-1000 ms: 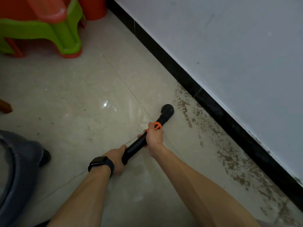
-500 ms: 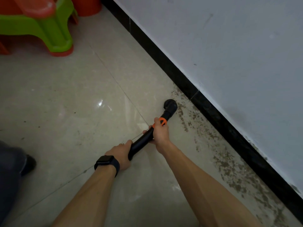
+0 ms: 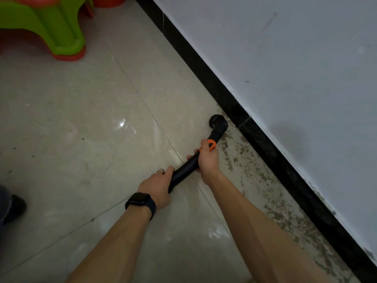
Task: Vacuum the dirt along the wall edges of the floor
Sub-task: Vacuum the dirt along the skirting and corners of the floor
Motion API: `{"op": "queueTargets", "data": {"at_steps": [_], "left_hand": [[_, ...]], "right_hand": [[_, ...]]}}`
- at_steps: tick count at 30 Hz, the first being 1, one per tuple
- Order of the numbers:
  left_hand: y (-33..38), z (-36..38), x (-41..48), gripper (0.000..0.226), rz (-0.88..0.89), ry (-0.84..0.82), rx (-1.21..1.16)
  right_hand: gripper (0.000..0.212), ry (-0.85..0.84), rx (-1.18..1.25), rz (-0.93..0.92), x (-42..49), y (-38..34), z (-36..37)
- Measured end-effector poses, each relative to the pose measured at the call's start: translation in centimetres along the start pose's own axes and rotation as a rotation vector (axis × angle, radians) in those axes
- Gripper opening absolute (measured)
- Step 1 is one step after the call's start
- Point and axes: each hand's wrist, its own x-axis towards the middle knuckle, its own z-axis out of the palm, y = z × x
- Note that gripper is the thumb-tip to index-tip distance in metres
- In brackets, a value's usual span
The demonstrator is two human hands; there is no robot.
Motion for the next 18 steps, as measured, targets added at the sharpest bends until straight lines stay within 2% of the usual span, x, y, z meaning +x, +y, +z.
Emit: {"op": "queueTargets", "data": {"at_steps": [6, 15, 18], "left_hand": [[1.0, -0.2, 1.0, 0.062, 0.023, 0.037, 0.036], [1.4, -0.5, 2.2, 0.06, 0.02, 0.065, 0.017], [1.4, -0.5, 2.9, 0.059, 0.022, 0.087, 0.028]], "right_hand": [[0.048, 0.023, -0.021, -0.051, 1.6, -0.7, -0.3], [0.04, 0.032, -0.076, -0.095, 2.7, -1.7, -0.1], [0.029, 0.029, -0.08, -0.107, 3.1, -2.1, -0.1]]}}
